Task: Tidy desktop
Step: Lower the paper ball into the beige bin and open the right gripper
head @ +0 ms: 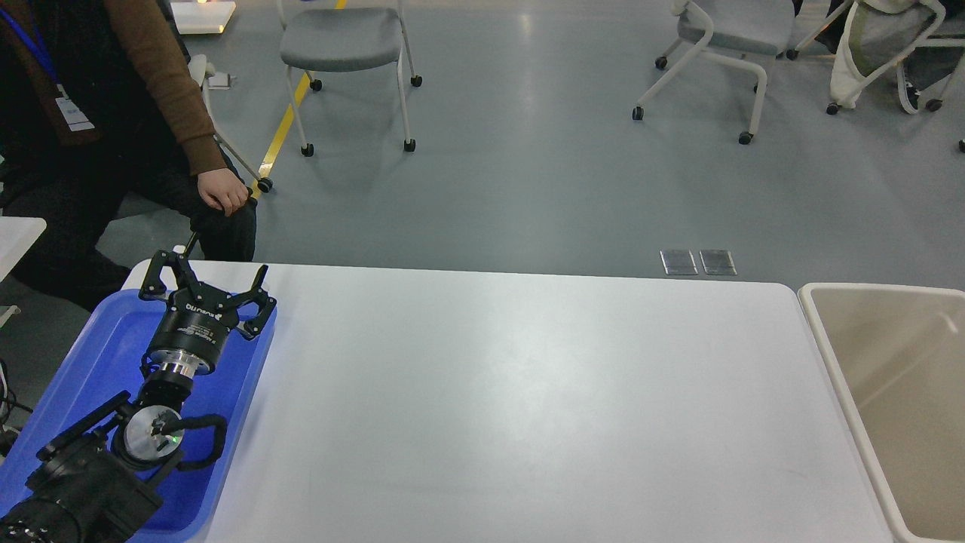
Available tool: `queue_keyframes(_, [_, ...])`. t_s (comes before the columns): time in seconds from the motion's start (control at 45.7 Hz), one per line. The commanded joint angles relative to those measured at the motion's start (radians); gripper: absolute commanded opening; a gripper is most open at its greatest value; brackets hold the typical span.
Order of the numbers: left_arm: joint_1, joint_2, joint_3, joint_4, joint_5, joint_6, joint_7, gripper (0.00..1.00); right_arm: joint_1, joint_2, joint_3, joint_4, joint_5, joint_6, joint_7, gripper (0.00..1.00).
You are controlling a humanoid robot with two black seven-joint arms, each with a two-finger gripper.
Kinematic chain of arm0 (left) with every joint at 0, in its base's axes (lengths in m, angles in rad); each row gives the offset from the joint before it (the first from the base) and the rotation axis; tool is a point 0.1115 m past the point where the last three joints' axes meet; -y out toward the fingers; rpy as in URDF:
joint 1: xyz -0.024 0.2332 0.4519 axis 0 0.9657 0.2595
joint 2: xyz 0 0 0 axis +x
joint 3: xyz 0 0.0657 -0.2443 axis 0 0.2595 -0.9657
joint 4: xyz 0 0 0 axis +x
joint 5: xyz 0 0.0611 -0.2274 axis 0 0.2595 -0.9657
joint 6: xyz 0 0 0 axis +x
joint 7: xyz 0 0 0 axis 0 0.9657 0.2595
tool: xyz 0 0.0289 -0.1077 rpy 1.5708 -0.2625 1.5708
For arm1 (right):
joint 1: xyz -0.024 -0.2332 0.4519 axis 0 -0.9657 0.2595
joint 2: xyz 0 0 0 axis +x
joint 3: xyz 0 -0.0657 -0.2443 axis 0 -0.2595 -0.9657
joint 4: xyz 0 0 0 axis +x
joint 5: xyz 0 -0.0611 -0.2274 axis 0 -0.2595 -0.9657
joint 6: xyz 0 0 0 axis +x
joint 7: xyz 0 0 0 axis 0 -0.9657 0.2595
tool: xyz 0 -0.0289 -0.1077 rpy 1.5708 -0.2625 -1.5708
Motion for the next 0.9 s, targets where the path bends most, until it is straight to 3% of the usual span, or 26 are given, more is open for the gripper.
queue_keyframes(0.0, [0.0,-0.001,0.0,0.0,0.0,0.001,0.0,1.0,-0.076,0.161,0.011,-0.1,0.362,-0.185,-0.13,0.0])
queue_keyframes(0.131, [0.0,-0.001,0.0,0.0,0.0,0.001,0.0,1.0,-0.1,0.185,0.042,-0.098,0.457,-0.222,-0.158,0.0])
queue_keyframes(0.613, [-0.001,-0.001,0.0,0.0,0.0,0.001,0.0,1.0,-0.151,0.202,0.139,-0.097,0.462,-0.227,-0.156,0.0])
queue_keyframes(0.788, [-0.001,-0.001,0.0,0.0,0.0,0.001,0.0,1.0,-0.149,0.202,0.142,-0.095,0.463,-0.222,-0.156,0.5])
queue_keyframes(0.876, [-0.001,-0.001,0.0,0.0,0.0,0.001,0.0,1.0,-0.148,0.202,0.14,-0.086,0.463,-0.217,-0.153,0.63])
